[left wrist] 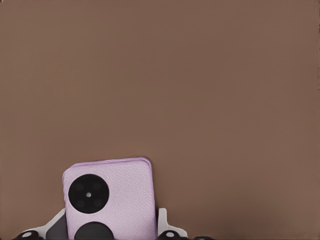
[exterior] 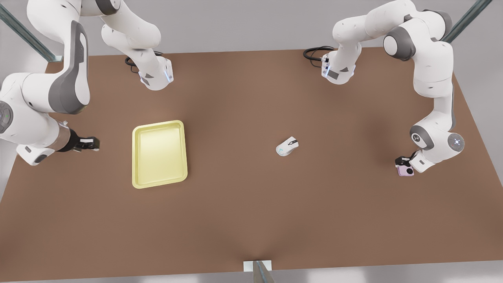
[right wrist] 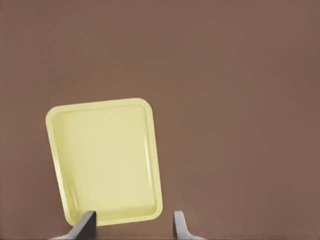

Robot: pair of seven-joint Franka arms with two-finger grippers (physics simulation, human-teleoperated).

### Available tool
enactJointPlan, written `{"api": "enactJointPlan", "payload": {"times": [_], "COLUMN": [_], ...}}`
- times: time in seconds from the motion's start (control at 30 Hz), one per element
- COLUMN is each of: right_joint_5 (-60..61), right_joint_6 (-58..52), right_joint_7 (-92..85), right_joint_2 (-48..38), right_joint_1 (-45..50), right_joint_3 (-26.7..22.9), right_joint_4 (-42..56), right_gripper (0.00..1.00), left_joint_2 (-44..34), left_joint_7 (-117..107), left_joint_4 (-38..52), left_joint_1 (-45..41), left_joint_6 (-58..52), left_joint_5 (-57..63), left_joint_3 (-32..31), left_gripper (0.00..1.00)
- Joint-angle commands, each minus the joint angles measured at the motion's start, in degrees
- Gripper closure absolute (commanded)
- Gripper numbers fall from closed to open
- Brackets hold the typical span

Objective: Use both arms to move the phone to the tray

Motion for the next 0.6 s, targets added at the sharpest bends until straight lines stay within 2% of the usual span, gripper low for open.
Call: {"api": "enactJointPlan", "payload": {"times": [0.0,0.03,0.4,0.43,0.47,0.57], "right_joint_5": [0.3,0.3,-0.5,-0.7,-0.5,-0.6], "right_joint_6": [-0.9,-1.1,0.6,0.5,0.5,0.5], "right_joint_7": [-1.0,-1.3,-1.4,-1.8,-2.2,-1.7], "right_joint_2": [-0.1,-0.1,-1.3,-1.3,-1.5,-1.2], "right_joint_1": [0.1,-0.2,-0.1,0.1,-0.3,-0.1], "right_joint_3": [0.0,0.0,0.0,0.0,0.0,0.0], "right_joint_4": [-0.1,-0.1,-1.4,-1.3,-1.6,-1.6], "right_gripper": [0.14,0.0,0.0,0.79,0.0,0.0], "left_joint_2": [0.0,0.0,0.0,0.0,0.0,-0.5], "left_joint_7": [4.9,4.9,5.1,5.1,5.1,4.8], "left_joint_4": [0.0,0.0,0.0,0.1,0.0,0.7], "left_joint_1": [0.0,0.0,0.0,0.0,0.0,-0.4], "left_joint_6": [-0.1,-0.1,-0.3,-0.3,-0.3,-1.5], "left_joint_5": [0.0,0.0,0.0,0.0,0.0,0.0], "left_joint_3": [0.0,0.0,0.0,0.0,0.0,-0.2], "left_gripper": [0.12,0.12,0.17,0.17,0.17,0.18]}}
